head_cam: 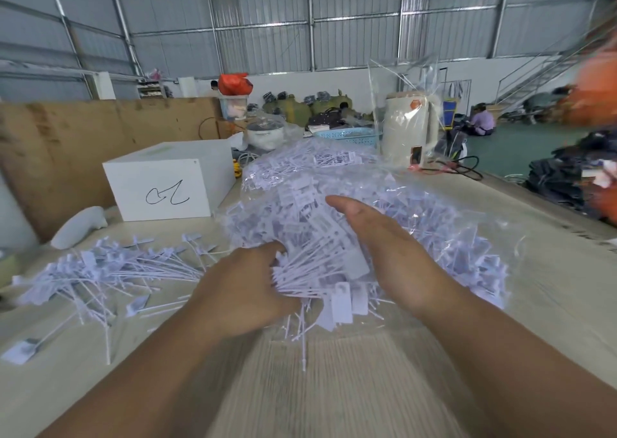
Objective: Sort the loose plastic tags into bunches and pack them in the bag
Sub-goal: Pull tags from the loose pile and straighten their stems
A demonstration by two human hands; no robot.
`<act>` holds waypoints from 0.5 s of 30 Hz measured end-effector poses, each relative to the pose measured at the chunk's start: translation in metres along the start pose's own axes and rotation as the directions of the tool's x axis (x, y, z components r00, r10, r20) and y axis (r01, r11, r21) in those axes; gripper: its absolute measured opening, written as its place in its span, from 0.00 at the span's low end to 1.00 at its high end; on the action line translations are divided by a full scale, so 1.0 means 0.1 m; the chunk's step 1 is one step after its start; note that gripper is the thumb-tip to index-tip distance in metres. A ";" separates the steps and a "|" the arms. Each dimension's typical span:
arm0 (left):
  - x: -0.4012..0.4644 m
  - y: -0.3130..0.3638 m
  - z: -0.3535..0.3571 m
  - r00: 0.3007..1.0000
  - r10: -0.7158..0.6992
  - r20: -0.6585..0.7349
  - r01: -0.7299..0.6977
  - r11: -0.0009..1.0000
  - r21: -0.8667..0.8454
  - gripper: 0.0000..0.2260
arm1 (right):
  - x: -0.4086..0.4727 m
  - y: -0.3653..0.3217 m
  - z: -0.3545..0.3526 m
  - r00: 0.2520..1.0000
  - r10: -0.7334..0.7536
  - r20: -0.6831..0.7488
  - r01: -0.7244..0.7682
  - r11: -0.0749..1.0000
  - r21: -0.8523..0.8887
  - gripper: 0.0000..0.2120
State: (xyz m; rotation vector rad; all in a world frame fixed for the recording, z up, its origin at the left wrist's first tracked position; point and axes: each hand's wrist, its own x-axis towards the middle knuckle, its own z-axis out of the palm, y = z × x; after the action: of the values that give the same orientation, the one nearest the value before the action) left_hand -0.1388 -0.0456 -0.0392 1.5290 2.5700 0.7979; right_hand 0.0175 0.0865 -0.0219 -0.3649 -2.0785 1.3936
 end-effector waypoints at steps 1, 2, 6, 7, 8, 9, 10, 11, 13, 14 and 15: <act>-0.01 0.01 0.01 1.000 0.006 0.001 -0.006 0.999 -0.042 0.26 | 0.01 0.01 -0.01 0.999 0.020 -0.026 -0.019 1.000 0.012 0.20; -0.02 0.02 0.02 1.000 0.011 0.001 -0.011 0.996 -0.090 0.26 | 0.03 0.02 -0.02 0.999 0.024 -0.048 -0.024 1.000 0.014 0.19; 0.00 0.04 0.07 1.000 0.007 -0.011 -0.009 0.976 -0.216 0.16 | 0.03 0.01 0.01 0.995 0.036 -0.088 -0.027 0.995 0.100 0.22; 0.03 0.02 0.07 0.999 -0.023 -0.040 0.013 0.969 -0.246 0.13 | 0.04 -0.01 0.03 0.990 0.042 -0.134 -0.023 0.990 0.139 0.23; 0.05 0.02 0.05 0.995 -0.063 -0.073 0.039 0.956 -0.291 0.10 | 0.06 -0.02 0.02 0.978 0.047 -0.204 -0.009 0.983 0.184 0.21; 0.07 0.02 0.03 0.989 -0.101 -0.106 0.058 0.936 -0.347 0.09 | 0.08 -0.03 0.01 0.955 0.050 -0.291 0.017 0.974 0.225 0.17; 0.08 0.03 0.00 0.982 -0.136 -0.133 0.072 0.912 -0.404 0.08 | 0.09 -0.03 0.00 0.926 0.050 -0.374 0.047 0.968 0.246 0.13; 0.08 0.04 -0.03 0.974 -0.166 -0.155 0.079 0.889 -0.450 0.07 | 0.08 -0.04 -0.01 0.898 0.044 -0.437 0.073 0.967 0.246 0.09; 0.08 0.05 -0.06 0.966 -0.202 -0.162 0.091 0.852 -0.516 0.05 | 0.04 -0.03 -0.01 0.875 0.032 -0.482 0.086 0.972 0.221 0.04; 0.07 0.07 -0.07 0.966 -0.210 -0.148 0.099 0.838 -0.537 0.08 | 0.02 -0.01 0.01 0.878 0.028 -0.477 0.080 0.976 0.205 0.06; 0.05 0.09 -0.08 0.966 -0.220 -0.133 0.111 0.824 -0.555 0.12 | 0.00 0.00 0.03 0.889 0.036 -0.457 0.062 0.979 0.196 0.08</act>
State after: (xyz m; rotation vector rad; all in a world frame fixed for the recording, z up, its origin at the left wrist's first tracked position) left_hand -0.1365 -0.0412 -0.0274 1.0782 2.2432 1.5488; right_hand 0.0154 0.0847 -0.0227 -0.5342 -1.5344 1.3437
